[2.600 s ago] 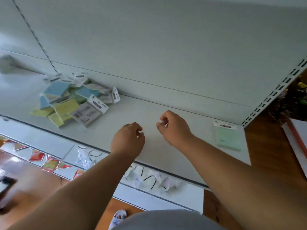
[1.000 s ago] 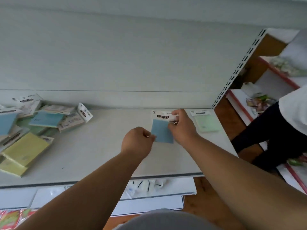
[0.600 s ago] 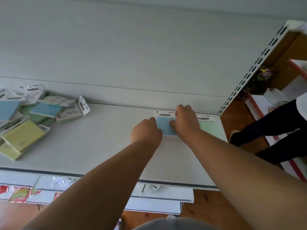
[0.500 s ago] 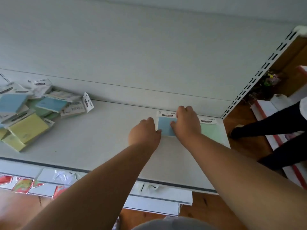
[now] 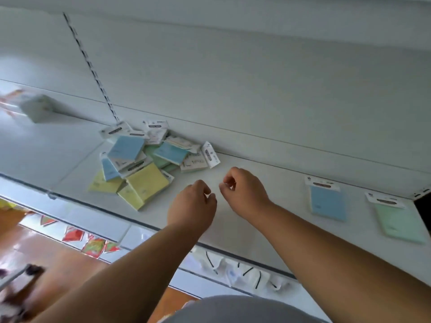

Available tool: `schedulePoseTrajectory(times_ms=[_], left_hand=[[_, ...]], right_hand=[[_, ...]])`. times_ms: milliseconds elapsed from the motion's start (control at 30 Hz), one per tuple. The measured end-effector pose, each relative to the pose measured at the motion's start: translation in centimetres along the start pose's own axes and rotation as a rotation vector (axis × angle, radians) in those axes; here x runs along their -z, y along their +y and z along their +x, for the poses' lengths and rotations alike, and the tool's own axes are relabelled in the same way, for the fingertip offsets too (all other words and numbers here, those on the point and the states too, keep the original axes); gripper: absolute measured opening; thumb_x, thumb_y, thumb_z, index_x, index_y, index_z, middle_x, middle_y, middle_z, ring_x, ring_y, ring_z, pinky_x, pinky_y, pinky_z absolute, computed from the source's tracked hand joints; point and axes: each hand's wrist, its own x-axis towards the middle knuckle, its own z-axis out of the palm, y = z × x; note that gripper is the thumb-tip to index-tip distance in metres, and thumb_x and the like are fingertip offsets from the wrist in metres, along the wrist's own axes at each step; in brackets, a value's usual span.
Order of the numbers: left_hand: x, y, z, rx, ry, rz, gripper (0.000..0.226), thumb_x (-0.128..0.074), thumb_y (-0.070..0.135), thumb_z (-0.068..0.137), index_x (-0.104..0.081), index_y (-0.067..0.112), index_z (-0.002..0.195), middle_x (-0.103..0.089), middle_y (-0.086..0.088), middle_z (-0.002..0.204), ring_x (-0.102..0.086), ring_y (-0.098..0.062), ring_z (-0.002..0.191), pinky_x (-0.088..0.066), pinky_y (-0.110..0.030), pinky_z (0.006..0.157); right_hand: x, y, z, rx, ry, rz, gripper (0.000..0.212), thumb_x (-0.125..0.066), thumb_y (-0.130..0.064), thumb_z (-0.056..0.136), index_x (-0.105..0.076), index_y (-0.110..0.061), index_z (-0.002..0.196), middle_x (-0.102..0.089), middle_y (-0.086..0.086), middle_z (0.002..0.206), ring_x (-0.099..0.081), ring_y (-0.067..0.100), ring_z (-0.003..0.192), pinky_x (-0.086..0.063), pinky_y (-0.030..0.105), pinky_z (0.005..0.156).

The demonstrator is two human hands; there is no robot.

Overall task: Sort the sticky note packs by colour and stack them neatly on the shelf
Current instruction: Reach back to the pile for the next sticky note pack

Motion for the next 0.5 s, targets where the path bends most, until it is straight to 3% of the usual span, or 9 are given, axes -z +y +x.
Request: schedulePoseTrajectory(times_ms=[133,233,300,400,500], left_hand=[[4.8,-5.3,1.8,0.011,0.089,0.029,0.022,-0.053,0.037,0.090,-0.057,0.025,0.108,-0.056,0.003,0.117,-0.060,-0.024,0.092,-0.040,-0.029,0.069],[7.3,-9.1,3.1,0.088,0.102,0.088,0.032,-0.057,0.037,0.088,-0.055,0.023,0.116,-0.048,-0.001,0.130,-0.059,-0.028,0.102,-0.042,-0.032,0.073],[7.6,-10.9,3.5,0.088,0.045,0.126,0.034,-0.059,0.039,0.086,-0.056,0.022,0.116,-0.048,-0.002,0.130,-0.059,-0.028,0.105,-0.046,-0.034,0.078],[6.8,-12.1,3.3,-0.049,0.030,0.116,0.030,-0.058,0.042,0.085,-0.060,0.024,0.109,-0.051,0.000,0.127,-0.057,-0.026,0.106,-0.048,-0.033,0.082],[6.1,-12.5,3.4,-0.210,0.055,0.117,0.028,-0.064,0.038,0.082,-0.062,0.021,0.104,-0.057,-0.002,0.123,-0.055,-0.027,0.108,-0.046,-0.033,0.088]], right_hand=[[-4.8,-5.8,2.5,-0.062,-0.087,0.139,0.013,-0.060,-0.030,0.086,-0.062,-0.019,0.093,-0.066,-0.004,0.093,-0.061,0.018,0.086,-0.046,0.028,0.072],[-7.6,-8.5,4.0,-0.240,-0.204,0.222,0.042,-0.062,-0.036,0.086,-0.056,-0.018,0.123,-0.061,0.002,0.119,-0.060,0.025,0.108,-0.049,0.033,0.090],[-9.2,-9.7,4.7,-0.304,-0.245,0.284,0.053,-0.065,-0.037,0.083,-0.052,-0.018,0.131,-0.060,0.005,0.125,-0.061,0.027,0.109,-0.050,0.040,0.095],[-10.4,-10.8,5.1,-0.341,-0.220,0.304,0.048,-0.068,-0.034,0.083,-0.056,-0.017,0.126,-0.063,0.005,0.119,-0.061,0.025,0.107,-0.049,0.038,0.096],[-10.3,-10.9,5.3,-0.362,-0.185,0.256,0.038,-0.071,-0.034,0.082,-0.059,-0.017,0.114,-0.062,0.002,0.105,-0.061,0.024,0.100,-0.048,0.033,0.086]])
